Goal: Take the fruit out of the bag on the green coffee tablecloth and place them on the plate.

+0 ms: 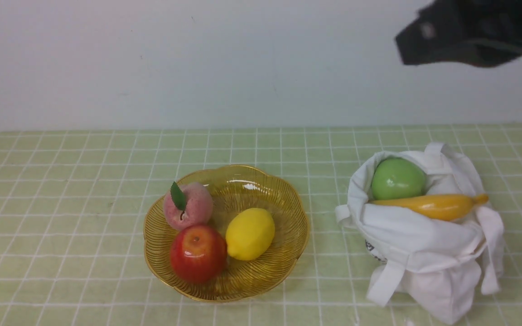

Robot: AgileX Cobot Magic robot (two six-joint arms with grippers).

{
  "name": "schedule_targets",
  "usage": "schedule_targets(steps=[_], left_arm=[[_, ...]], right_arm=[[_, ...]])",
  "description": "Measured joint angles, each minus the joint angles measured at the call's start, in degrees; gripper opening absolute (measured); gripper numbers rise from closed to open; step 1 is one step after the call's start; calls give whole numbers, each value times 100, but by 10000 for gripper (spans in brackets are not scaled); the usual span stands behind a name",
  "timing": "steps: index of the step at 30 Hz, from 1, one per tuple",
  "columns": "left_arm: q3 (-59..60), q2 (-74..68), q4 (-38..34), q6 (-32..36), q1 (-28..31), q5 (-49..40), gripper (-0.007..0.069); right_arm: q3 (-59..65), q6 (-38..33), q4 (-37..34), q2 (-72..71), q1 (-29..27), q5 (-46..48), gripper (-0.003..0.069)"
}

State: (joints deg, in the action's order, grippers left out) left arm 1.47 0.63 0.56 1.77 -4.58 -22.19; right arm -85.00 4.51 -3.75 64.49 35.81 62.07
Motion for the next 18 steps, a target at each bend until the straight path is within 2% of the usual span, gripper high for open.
schedule_targets(steps=[4,7,9,15,18], left_arm=[[0,0,0,0,0,0,-8],[0,0,0,0,0,0,-8],[0,0,0,0,0,0,-8],[0,0,0,0,0,0,-8],[0,0,0,0,0,0,-8]], right_arm=[[1534,26,-5,-1404,0,-1464,-14],[3120,84,-5,-2848,0,-3160,-14],[3858,84,62,-3537,0,-3862,-14],[5803,84,636,-5654,0,-5677,-14],[6281,84,812,-6339,0,-6127,-14]])
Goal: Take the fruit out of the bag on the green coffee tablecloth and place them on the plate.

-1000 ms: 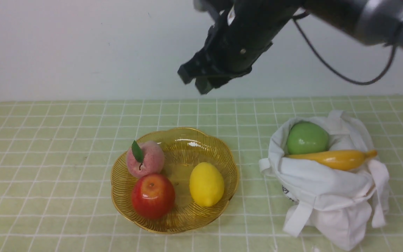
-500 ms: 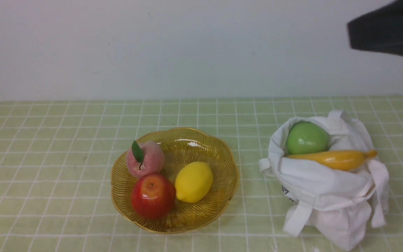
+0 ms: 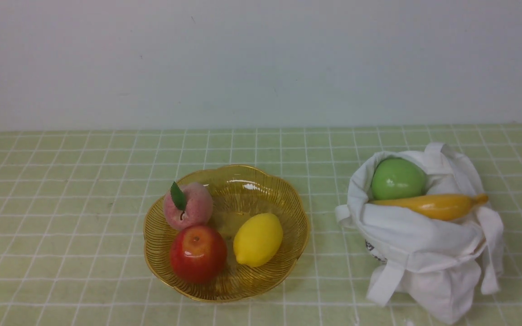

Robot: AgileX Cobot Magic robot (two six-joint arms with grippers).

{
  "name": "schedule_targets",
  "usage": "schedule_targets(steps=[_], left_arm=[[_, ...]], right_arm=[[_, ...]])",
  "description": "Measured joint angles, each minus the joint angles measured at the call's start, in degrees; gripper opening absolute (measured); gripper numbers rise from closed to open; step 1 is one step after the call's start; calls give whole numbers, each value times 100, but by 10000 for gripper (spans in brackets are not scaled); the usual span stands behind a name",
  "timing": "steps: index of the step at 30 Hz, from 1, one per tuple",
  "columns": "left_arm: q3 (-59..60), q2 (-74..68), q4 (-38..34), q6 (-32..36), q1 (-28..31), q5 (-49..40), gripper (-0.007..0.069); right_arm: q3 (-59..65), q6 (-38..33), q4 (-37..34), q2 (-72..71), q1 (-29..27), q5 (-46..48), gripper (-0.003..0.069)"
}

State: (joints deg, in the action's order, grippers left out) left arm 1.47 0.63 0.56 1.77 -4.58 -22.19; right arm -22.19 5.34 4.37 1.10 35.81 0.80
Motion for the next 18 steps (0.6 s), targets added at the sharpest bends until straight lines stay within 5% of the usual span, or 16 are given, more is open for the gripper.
schedule_targets(steps=[14,18], left_arm=[[0,-1,-10,0,-11,-2,-8],[0,-1,-10,0,-11,-2,-8]], right_arm=[[1191,-60,327,149,-13,-80,-14],[1823,-84,327,-15,-711,8,-14]])
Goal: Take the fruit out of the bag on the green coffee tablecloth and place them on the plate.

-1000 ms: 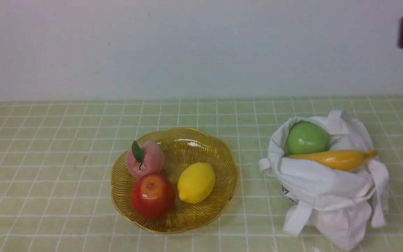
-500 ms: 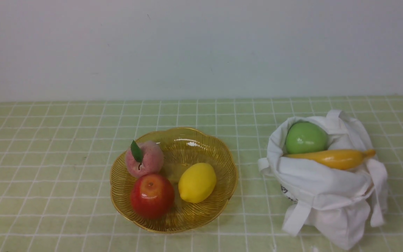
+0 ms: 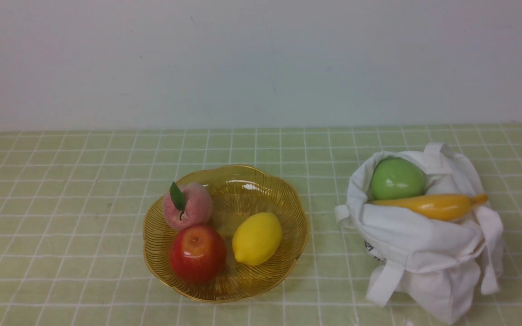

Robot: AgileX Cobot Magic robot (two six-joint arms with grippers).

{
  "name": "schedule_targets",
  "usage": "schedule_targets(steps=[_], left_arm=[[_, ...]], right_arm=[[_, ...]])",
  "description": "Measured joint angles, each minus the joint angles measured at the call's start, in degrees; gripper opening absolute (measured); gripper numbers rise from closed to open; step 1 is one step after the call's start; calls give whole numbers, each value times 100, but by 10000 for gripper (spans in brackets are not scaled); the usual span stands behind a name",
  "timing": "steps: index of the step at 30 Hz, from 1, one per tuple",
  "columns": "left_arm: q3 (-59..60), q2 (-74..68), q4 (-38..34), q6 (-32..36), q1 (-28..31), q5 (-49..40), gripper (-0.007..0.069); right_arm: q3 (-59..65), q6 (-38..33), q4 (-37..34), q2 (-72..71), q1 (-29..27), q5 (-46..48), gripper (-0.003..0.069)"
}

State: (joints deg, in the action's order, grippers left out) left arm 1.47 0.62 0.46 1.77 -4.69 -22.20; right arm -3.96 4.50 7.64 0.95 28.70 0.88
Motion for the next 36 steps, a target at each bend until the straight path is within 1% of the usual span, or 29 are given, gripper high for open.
schedule_targets(steps=[2,3,4,5,6,8,9,10,15,36], left_arm=[[0,0,0,0,0,0,-8],[0,0,0,0,0,0,-8],[0,0,0,0,0,0,-8],[0,0,0,0,0,0,-8],[0,0,0,0,0,0,-8],[0,0,0,0,0,0,-8],[0,0,0,0,0,0,-8],[0,0,0,0,0,0,-8],[0,0,0,0,0,0,-8],[0,0,0,0,0,0,-8]], right_arm=[[355,0,-32,-23,-640,30,-14],[383,0,-49,-23,-709,61,-14],[524,0,-113,-36,-1254,234,-14],[548,0,-191,-82,-1684,539,-14],[560,0,-200,-99,-1794,648,-14],[561,-6,-221,-142,-2307,1373,-14],[561,-13,-229,-142,-2431,1747,-15],[555,-19,-233,-142,-2547,1916,-15],[543,-31,-233,-142,-2647,2024,-15],[534,-26,-244,-142,-2647,2059,-15]])
